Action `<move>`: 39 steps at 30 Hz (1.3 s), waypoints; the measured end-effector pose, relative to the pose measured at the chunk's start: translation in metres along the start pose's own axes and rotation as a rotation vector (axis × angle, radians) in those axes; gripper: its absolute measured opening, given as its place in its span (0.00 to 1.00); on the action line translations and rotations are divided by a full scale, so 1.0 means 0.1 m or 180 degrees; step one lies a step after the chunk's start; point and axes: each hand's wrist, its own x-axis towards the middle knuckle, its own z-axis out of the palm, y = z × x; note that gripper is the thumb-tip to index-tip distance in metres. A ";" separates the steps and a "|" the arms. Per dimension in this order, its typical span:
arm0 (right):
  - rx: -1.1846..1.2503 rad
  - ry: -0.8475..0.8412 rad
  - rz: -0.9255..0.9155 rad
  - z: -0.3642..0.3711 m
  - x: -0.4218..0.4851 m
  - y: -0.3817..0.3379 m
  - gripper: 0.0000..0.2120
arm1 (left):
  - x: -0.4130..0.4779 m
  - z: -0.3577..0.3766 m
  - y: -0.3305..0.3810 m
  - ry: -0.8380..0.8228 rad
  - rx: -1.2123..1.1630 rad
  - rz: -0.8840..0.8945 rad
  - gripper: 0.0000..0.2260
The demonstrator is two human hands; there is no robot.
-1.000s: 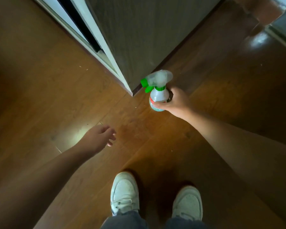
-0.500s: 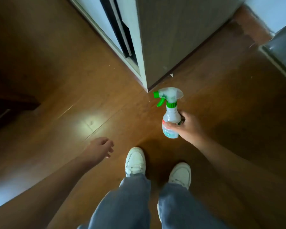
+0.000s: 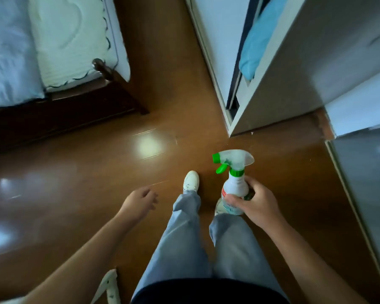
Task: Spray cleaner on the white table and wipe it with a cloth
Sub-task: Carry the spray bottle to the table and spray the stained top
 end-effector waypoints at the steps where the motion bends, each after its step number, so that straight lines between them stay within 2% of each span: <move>1: -0.0055 -0.0065 -0.0076 -0.05 -0.13 -0.18 0.25 | -0.22 -0.07 -0.07 0.0129 -0.0222 -0.0038 0.11; 6: -0.0470 -0.0528 -0.0491 -0.08 -0.51 -0.91 0.18 | -1.04 -0.26 -0.70 0.0730 -0.1150 -0.0276 0.11; 9: -0.0734 -0.0799 -0.0745 0.09 -0.57 -1.25 0.19 | -1.39 -0.26 -1.20 0.1119 -0.1890 -0.0575 0.12; 14: -0.1289 -0.1431 -0.1183 0.71 -0.56 -1.86 0.17 | -1.80 -0.03 -2.01 0.1540 -0.3031 -0.1114 0.12; 17: -0.1601 -0.1847 -0.1553 1.18 -0.57 -2.24 0.16 | -1.93 0.13 -2.42 0.1729 -0.3521 -0.1329 0.12; 21: -0.1836 -0.2128 -0.1923 1.80 -0.69 -2.62 0.15 | -2.10 0.18 -2.82 0.1893 -0.4051 -0.1656 0.12; 28: -0.2290 -0.2734 -0.2122 2.81 -0.82 -3.13 0.18 | -2.28 0.10 -3.23 0.2306 -0.4678 -0.2001 0.12; 32: -0.2716 -0.3162 -0.2474 3.45 -0.70 -3.52 0.22 | -2.20 0.11 -3.40 0.2436 -0.5127 -0.2383 0.12; 39: -0.3054 -0.4004 -0.2770 4.75 -0.66 -4.24 0.16 | -2.00 0.02 -3.39 0.2582 -0.5935 -0.3252 0.13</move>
